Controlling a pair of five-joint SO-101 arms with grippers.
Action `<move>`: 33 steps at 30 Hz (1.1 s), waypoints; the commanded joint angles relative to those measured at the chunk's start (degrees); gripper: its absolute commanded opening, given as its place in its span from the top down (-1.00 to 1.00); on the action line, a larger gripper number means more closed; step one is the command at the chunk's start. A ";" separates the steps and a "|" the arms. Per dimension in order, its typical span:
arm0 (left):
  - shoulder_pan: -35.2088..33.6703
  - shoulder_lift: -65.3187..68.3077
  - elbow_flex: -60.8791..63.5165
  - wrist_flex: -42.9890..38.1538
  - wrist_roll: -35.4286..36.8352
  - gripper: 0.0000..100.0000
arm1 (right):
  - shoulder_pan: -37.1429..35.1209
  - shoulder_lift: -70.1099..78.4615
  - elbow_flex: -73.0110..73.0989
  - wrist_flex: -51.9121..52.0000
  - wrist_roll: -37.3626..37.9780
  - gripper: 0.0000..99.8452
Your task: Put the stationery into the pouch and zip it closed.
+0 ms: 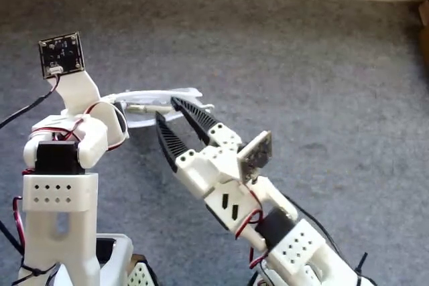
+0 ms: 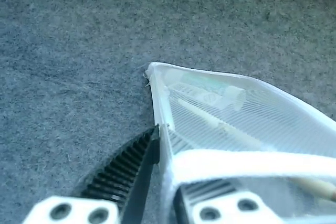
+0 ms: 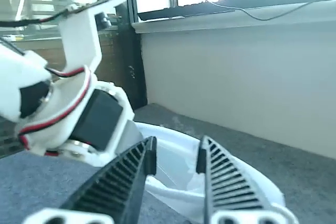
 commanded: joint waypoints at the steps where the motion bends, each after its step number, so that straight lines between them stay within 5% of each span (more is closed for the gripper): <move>1: -1.27 -1.54 -0.84 -1.58 0.26 0.99 | 4.35 -9.54 -7.08 11.47 1.05 1.00; 12: -1.27 -1.54 -0.75 -1.32 0.18 0.99 | 8.92 -8.57 -23.52 40.92 1.23 0.97; 25: -1.27 -1.63 1.01 -1.67 0.00 0.99 | 12.79 4.53 -23.34 48.22 3.69 0.99; 33: -1.27 -1.54 1.10 -2.90 0.00 0.99 | 12.53 -2.68 -20.53 57.27 3.43 0.68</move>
